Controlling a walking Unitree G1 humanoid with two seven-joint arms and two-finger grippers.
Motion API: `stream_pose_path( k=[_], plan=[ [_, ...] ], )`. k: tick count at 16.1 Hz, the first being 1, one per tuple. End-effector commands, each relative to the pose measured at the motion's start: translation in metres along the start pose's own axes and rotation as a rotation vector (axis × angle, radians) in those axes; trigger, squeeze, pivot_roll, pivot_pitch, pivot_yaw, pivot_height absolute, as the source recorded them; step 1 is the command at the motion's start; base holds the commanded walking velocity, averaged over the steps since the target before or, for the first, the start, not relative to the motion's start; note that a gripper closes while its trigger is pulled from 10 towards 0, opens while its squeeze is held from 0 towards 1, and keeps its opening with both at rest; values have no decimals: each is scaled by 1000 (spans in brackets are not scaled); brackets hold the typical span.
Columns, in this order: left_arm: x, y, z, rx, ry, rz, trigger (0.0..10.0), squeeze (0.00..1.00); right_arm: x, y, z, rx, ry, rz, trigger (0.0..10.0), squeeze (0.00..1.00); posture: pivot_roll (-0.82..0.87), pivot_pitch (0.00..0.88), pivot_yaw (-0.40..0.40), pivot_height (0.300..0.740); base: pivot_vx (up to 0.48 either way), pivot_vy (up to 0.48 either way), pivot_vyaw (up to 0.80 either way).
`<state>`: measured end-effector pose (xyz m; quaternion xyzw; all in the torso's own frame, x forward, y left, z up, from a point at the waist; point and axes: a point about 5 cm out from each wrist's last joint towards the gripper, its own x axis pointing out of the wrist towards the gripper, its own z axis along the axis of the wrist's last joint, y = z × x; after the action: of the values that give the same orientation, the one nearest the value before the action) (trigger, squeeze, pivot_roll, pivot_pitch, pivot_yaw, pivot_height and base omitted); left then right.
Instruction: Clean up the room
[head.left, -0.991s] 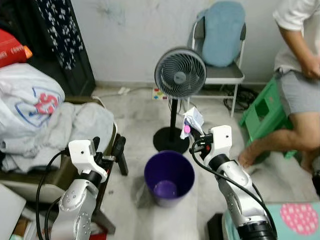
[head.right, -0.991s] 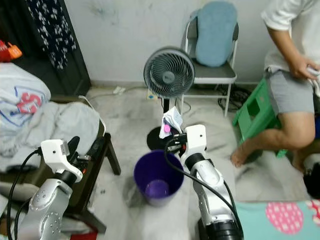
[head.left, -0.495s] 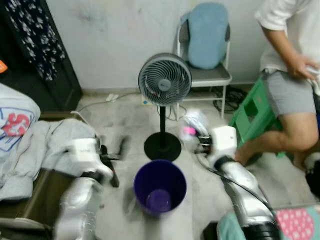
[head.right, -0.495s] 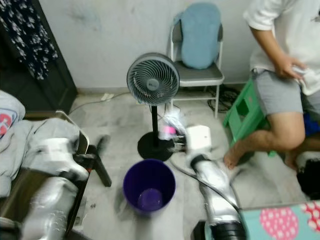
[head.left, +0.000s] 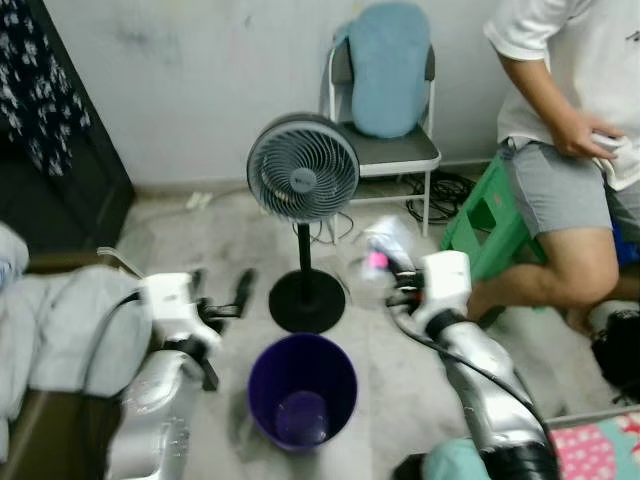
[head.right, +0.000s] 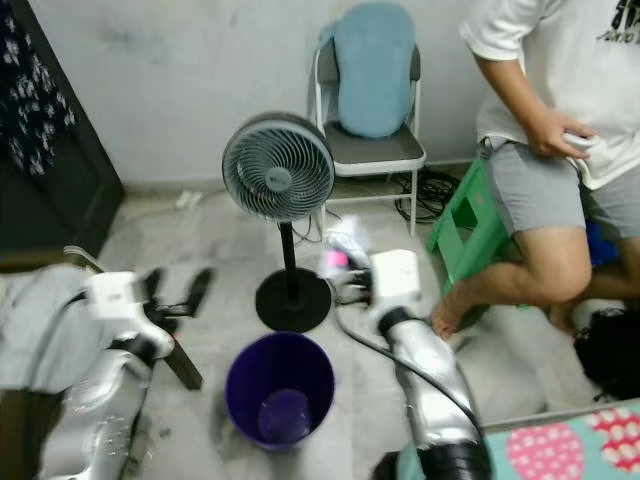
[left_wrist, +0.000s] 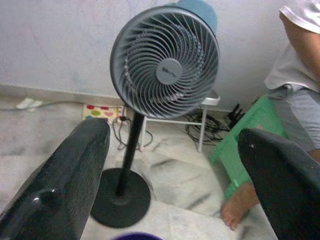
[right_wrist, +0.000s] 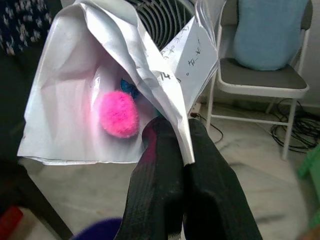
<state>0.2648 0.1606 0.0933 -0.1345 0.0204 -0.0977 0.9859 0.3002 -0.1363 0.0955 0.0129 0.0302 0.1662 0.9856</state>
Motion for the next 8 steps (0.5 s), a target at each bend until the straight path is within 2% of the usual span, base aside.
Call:
stream_pose_path(
  k=[1,7,8],
  plan=[
    [-6,13,-1,15,19,54,10000,0,6,15,8,5,-38,50,10000,0,-143,46,2,740,0,0,800],
    [-7,13,-2,18,28,54,10000,0,7,14,6,16,-32,39,10000,0,-138,43,1,740,0,0,799],
    [-7,13,-2,18,29,54,10000,0,7,14,6,17,-33,39,10000,0,-138,43,1,740,0,0,0]
  ],
)
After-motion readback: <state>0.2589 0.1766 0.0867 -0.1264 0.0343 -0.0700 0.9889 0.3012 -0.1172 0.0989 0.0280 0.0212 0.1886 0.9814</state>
